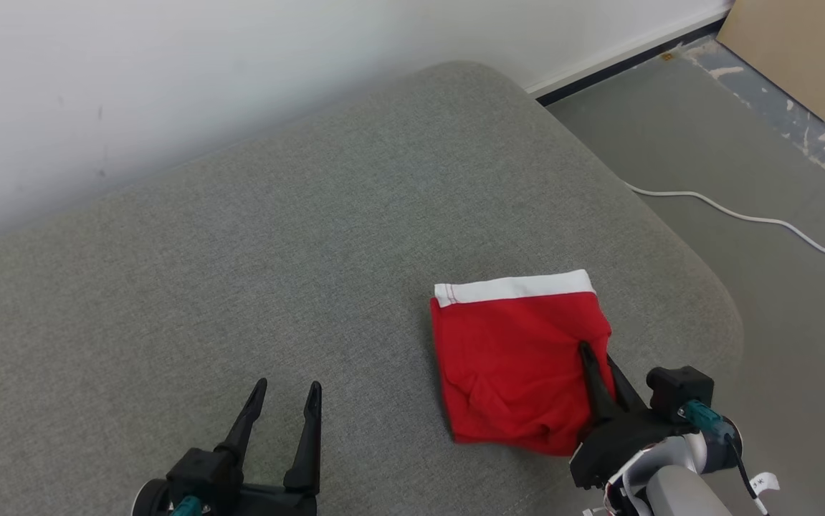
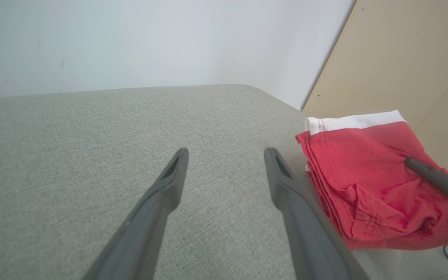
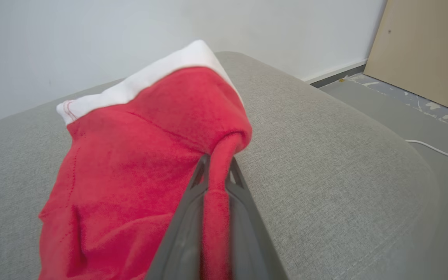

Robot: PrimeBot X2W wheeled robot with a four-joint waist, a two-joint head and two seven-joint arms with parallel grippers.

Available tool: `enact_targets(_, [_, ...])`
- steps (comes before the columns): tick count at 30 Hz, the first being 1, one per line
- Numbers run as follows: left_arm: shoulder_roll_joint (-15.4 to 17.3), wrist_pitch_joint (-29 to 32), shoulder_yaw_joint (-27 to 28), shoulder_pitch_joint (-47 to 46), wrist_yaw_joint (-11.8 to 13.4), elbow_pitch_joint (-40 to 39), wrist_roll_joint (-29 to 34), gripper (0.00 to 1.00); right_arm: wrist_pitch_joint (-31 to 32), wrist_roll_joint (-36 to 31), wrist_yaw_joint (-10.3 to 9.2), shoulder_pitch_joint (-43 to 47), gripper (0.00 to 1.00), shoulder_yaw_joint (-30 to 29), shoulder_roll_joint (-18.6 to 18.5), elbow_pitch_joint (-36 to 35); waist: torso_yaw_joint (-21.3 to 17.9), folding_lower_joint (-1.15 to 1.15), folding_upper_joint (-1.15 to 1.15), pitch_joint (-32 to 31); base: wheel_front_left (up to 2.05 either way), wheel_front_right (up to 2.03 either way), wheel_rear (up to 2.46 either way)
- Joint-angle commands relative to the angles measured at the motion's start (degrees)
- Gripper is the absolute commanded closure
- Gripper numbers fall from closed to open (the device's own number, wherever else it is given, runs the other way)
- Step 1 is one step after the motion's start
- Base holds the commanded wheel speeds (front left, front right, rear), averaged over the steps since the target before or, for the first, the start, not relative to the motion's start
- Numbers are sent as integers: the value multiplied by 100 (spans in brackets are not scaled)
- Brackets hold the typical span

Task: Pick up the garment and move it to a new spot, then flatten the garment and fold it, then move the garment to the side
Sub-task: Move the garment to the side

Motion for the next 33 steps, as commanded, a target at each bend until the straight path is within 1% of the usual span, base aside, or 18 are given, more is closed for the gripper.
enact_targets(1, [11,-17,18,-8,-3,-19,69,0,-4,-62,-15,-137,100,139,25,-9,-31,0,0,58,0,0,0])
enact_targets(3, [11,-16,30,0,-5,-53,121,0,-5,-118,-15,-333,100,285,-26,37,1,0,0,156,0,0,0])
enact_targets(9, [13,-16,-33,-263,-75,-136,358,0,-5,-241,-15,-1158,100,540,-380,323,465,0,0,623,0,0,0])
enact_targets(13, [14,-16,-46,-479,-106,-193,557,0,-5,-381,-15,-1850,100,629,-671,772,814,0,0,962,0,0,0])
enact_targets(15, [11,-17,-89,-586,-138,-211,656,0,-3,-439,-15,-2178,100,577,-842,1062,1002,0,0,1128,0,0,0])
enact_targets(16, [11,-17,-89,-586,-138,-211,656,0,-3,-439,-15,-2178,100,577,-842,1062,1002,0,0,1128,0,0,0])
enact_targets(18, [13,-16,-98,-679,-160,-213,726,0,-5,-531,-15,-2522,100,544,-978,1328,1171,0,0,1279,0,0,0])
enact_targets(21, [14,-17,-132,-795,-166,-233,832,0,-4,-701,-15,-2967,100,446,-1212,1714,1383,0,0,1480,0,0,0])
enact_targets(25, [9,-17,-193,-885,-189,-263,857,0,-4,-1008,-15,-3355,100,197,-1662,2184,1623,0,0,1616,0,0,0])
enact_targets(30, [9,-17,-215,-943,-203,-331,884,0,24,-1466,-15,-3674,100,-292,-2314,2696,1871,0,0,1708,0,0,0])
enact_targets(33, [9,-16,-192,-948,-193,-379,911,0,44,-1737,-15,-3793,100,-632,-2665,2857,1980,0,0,1750,0,0,0])
